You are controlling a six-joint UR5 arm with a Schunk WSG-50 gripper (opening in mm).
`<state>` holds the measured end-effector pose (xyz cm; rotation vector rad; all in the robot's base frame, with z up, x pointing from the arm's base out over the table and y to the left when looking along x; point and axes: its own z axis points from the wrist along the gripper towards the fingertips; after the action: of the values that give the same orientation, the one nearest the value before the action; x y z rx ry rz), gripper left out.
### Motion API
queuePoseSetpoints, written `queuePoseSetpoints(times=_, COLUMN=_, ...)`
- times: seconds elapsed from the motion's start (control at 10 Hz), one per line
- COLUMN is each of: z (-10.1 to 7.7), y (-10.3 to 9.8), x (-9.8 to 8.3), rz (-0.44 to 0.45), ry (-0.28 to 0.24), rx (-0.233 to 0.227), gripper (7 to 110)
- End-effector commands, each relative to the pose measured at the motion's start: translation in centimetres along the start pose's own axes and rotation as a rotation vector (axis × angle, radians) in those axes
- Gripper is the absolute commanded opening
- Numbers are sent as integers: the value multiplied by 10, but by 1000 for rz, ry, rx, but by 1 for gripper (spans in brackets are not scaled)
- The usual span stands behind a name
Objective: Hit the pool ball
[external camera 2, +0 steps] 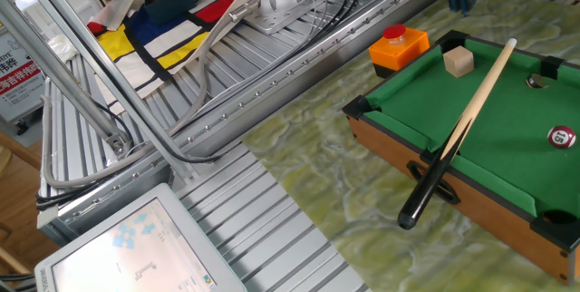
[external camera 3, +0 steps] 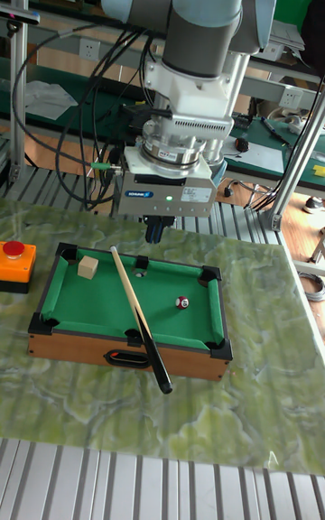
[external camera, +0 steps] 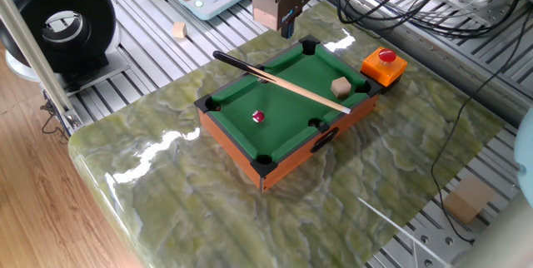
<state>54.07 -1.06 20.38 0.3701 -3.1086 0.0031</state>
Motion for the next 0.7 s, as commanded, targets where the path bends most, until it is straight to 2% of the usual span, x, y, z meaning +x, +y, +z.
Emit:
queuePoseSetpoints(times=0.0, z=13, y=1, x=-18, rz=-19, ry=-25, rx=-28, gripper=7)
queuePoseSetpoints(times=0.2, z=13, y=7, x=-22, rz=-26, ry=-41, rx=-54, gripper=7)
queuePoseSetpoints(times=0.3, z=13, y=6, x=-16, rz=15, ry=-17, rx=-50, gripper=7)
queuePoseSetpoints(times=0.4, z=13, y=-5, x=-15, rz=28, ry=-11, rx=-5, gripper=7)
queuePoseSetpoints(times=0.5, z=13, y=0, x=-15, rz=7, ry=-14, rx=-23, gripper=7)
queuePoseSetpoints(times=0.6, z=13, y=-2, x=-11, rz=-22, ry=1, rx=-17, gripper=7)
